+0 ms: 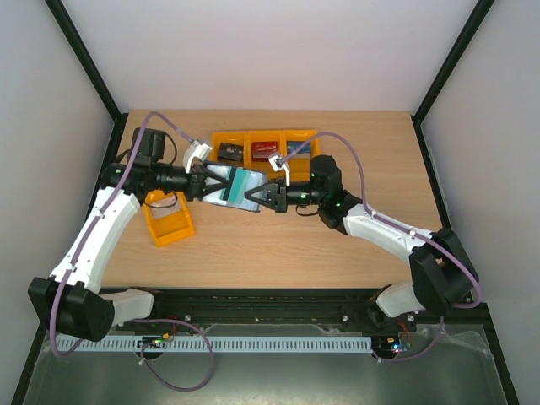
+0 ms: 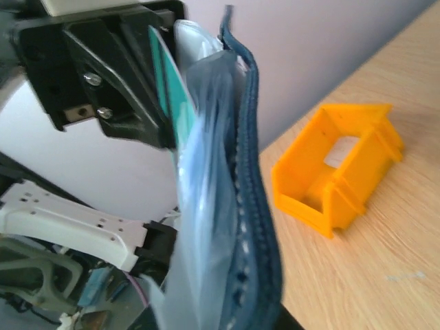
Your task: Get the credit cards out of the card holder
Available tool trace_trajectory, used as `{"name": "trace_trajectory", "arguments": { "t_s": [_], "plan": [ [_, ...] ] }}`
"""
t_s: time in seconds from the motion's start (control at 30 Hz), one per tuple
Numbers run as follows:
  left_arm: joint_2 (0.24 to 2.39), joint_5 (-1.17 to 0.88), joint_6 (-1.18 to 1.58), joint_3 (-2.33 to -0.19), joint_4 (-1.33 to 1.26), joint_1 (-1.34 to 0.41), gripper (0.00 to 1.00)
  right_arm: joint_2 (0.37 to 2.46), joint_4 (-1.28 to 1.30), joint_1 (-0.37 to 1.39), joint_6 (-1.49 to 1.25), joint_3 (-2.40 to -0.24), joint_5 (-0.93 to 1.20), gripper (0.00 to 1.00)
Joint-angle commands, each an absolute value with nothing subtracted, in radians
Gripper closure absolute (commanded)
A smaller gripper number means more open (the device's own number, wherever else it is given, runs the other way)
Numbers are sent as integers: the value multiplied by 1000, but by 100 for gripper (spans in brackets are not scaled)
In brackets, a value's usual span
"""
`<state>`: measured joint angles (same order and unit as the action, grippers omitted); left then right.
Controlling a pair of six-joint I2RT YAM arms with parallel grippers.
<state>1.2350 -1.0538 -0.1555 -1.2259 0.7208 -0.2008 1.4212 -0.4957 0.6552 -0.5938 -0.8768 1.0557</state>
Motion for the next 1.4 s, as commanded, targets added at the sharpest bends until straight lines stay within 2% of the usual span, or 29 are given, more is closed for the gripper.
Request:
{"name": "trace_trajectory", "arguments": {
  "t_s": [0.0,0.2,0.3,0.43,0.57,0.7,0.77,0.9,1.03,1.13,1.2,1.37],
  "plan": [
    [1221,-904,-232,-1239,755,-177,98,1417,-468,622,-576,-819,1055,98],
    [1224,-874,-265,-1210,762,-144,98,1414,-426,570,-564,-737,1033,98],
    [1223,-847,-321,-1237,791,-137,98,1448,-299,559,-508,-742,1002,98],
    [1217,-585,-481,-1351,859,-178,98,1561,-103,563,-424,-769,984,98],
    [1219,-219,-660,-1453,935,-338,98,1626,-12,573,-403,-778,989,98],
    [1154,-62,-860,-1473,994,-479,98,1696,173,581,-360,-824,915,98],
    [1096,-48,-1009,-1440,971,-530,98,1729,229,581,-368,-839,829,87],
    [912,-163,-1287,-1327,810,-544,98,1690,266,581,-405,-834,697,48],
    [700,-372,-1651,-1103,620,-547,98,1572,365,581,-386,-875,508,24],
    [526,-485,-2035,-846,417,-549,98,1451,430,581,-323,-923,443,15],
    [458,-582,-2186,-720,296,-549,98,1345,432,585,-256,-948,490,14],
    [422,-705,-2418,-592,190,-549,98,1185,361,611,-185,-980,817,12]
  ]
}}
